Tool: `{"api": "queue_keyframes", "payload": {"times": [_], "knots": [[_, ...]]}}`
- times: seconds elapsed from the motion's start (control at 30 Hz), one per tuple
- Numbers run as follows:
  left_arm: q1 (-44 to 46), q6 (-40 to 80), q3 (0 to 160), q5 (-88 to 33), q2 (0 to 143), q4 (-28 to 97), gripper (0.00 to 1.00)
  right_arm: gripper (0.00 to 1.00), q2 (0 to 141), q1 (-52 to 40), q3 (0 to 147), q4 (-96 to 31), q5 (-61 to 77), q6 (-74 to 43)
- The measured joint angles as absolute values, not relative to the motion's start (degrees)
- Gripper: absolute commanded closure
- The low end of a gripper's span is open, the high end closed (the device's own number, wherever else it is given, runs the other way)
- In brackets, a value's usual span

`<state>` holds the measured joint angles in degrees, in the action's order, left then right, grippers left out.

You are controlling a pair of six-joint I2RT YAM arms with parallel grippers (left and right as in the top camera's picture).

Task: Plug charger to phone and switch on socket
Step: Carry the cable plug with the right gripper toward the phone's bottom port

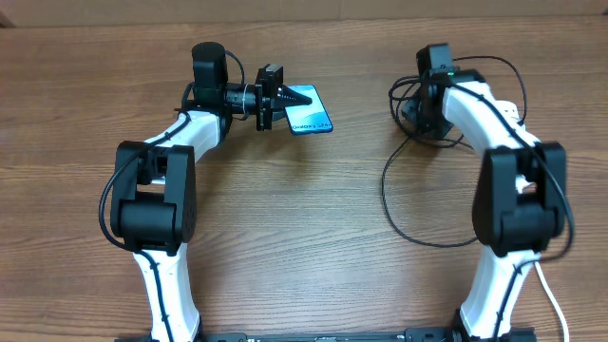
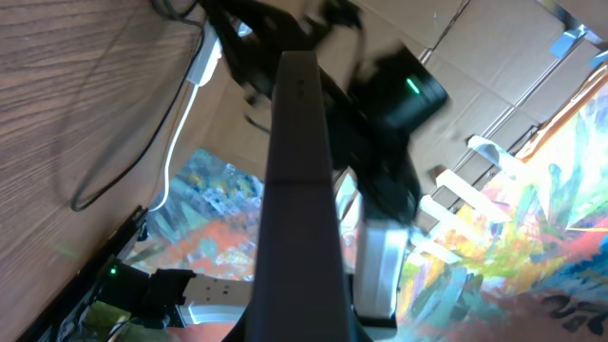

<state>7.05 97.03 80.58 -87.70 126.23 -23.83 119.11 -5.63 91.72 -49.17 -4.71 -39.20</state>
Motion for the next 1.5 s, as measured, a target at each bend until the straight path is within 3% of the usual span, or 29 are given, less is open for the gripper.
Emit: {"api": "queue_keyframes", "payload": {"times": [0.4, 0.67, 0.9, 1.13, 1.27, 1.5], "knots": [[6.3, 96.6, 80.8, -88.1, 126.2, -37.9, 0.96, 0.96, 98.2, -7.6, 91.8, -70.0, 17.4, -15.4], [4.2, 96.0, 80.8, -88.0, 126.2, -40.5, 0.96, 0.96, 96.3, -24.2, 91.8, -71.9, 21.5, -4.0], [4.1, 94.4, 80.8, -87.9, 126.2, -40.5, 0.96, 0.96, 96.3, -34.0, 91.8, -66.9, 21.5, -3.4], [2.6, 92.7, 80.8, -87.0, 126.2, -40.6, 0.96, 0.96, 94.9, -33.8, 91.8, -71.5, 18.4, -7.6], [-0.7, 91.3, 80.8, -86.0, 126.2, -40.6, 0.96, 0.96, 86.4, -33.7, 91.7, -73.7, 12.1, -12.0], [-2.4, 90.9, 80.8, -84.8, 126.2, -40.5, 0.96, 0.96, 65.4, -33.8, 82.4, -53.0, 5.2, -15.4]]}}
